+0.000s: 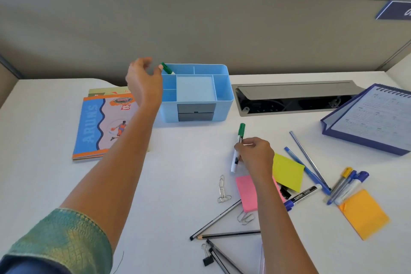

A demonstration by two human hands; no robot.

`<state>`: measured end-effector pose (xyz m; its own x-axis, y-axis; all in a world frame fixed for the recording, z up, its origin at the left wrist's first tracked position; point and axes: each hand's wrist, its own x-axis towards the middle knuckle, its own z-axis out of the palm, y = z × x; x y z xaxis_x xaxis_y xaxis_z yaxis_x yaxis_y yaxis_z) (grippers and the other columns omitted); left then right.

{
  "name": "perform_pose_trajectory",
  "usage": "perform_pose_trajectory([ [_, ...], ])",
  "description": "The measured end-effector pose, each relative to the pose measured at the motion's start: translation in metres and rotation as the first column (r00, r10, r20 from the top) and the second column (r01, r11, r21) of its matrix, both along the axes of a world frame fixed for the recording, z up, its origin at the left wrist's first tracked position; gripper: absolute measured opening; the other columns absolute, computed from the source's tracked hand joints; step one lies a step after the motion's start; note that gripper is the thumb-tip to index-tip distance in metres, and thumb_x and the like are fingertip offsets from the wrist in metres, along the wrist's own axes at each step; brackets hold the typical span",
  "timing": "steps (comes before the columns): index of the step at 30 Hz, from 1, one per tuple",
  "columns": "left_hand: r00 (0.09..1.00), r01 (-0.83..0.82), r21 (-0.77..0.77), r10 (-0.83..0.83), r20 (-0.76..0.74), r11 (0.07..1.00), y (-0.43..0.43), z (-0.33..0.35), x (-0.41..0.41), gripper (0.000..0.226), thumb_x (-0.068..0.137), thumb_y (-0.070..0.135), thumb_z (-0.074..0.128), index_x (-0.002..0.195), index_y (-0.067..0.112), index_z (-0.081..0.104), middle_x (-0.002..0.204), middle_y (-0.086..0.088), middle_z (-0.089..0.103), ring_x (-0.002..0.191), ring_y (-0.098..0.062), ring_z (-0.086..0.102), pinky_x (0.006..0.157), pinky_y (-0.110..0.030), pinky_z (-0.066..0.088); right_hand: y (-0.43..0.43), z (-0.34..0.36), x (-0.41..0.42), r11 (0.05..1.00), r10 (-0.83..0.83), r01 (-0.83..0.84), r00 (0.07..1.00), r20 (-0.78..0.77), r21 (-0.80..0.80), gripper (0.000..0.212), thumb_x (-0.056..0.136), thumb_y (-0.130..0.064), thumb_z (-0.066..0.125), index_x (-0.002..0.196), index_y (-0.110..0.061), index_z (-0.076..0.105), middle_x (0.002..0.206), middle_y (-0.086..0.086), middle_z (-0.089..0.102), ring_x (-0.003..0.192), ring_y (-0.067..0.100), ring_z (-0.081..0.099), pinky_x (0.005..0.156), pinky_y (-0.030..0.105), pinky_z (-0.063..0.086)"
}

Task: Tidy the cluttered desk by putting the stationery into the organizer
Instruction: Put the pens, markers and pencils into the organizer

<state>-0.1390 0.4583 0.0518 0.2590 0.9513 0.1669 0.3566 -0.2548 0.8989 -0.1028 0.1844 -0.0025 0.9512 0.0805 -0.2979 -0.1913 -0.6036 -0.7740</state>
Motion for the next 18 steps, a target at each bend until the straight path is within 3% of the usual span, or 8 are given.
perform_pose_trajectory([
  [3,0.974,0.169,0.116,-0.184,0.135,0.979,-0.041,0.001,-0.017,0.015,0.087,0.019,0.068,0.101,0.017,0.071,0.099,0.006,0.068,0.084,-0.003,0.061,0.075,-0.008,0.046,0.005,0.003,-0.008,0.958,0.004,0.021,0.996,-0.086,0.287,0.016,0.074,-0.010,0.071,0.090,-0.011,0.073,0.074,0.004,0.070,0.065,0.023,0.066,0.065,0.031,0.058],
  [6,0.928,0.349,-0.042,-0.339,0.152,0.936,-0.086,-0.006,-0.032,0.007,0.084,0.025,0.072,0.089,0.020,0.074,0.087,0.007,0.073,0.077,-0.002,0.064,0.076,-0.014,0.051,0.012,0.012,-0.016,0.857,0.099,0.012,0.977,-0.186,0.516,0.014,0.077,-0.003,0.068,0.089,-0.009,0.074,0.076,0.006,0.070,0.068,0.021,0.064,0.063,0.031,0.056],
  [9,0.864,0.503,-0.285,-0.473,0.171,0.816,-0.114,-0.016,-0.041,0.019,0.080,0.028,0.077,0.095,0.016,0.075,0.089,0.001,0.075,0.084,-0.012,0.071,0.080,-0.030,0.058,0.019,0.018,-0.021,0.804,0.236,-0.095,0.957,-0.169,0.586,0.015,0.080,-0.006,0.066,0.089,-0.014,0.076,0.079,0.003,0.071,0.071,0.018,0.065,0.063,0.030,0.056],
  [12,0.830,0.558,-0.436,-0.481,0.282,0.706,-0.119,-0.016,-0.042,0.033,0.081,0.023,0.077,0.110,0.007,0.071,0.098,-0.006,0.075,0.089,-0.019,0.072,0.080,-0.035,0.060,0.025,0.019,-0.023,0.788,0.317,-0.180,0.938,-0.138,0.589,0.017,0.084,-0.013,0.067,0.097,-0.017,0.076,0.092,0.005,0.073,0.081,0.020,0.068,0.070,0.034,0.058],
  [18,0.851,0.521,-0.518,-0.366,0.377,0.678,-0.094,0.001,-0.036,0.029,0.085,0.018,0.072,0.107,0.000,0.069,0.096,-0.011,0.071,0.085,-0.019,0.072,0.075,-0.026,0.060,0.028,0.018,-0.025,0.720,0.290,-0.106,0.944,-0.158,0.686,0.011,0.081,-0.013,0.074,0.091,-0.012,0.077,0.085,0.007,0.073,0.080,0.023,0.068,0.078,0.035,0.057],
])
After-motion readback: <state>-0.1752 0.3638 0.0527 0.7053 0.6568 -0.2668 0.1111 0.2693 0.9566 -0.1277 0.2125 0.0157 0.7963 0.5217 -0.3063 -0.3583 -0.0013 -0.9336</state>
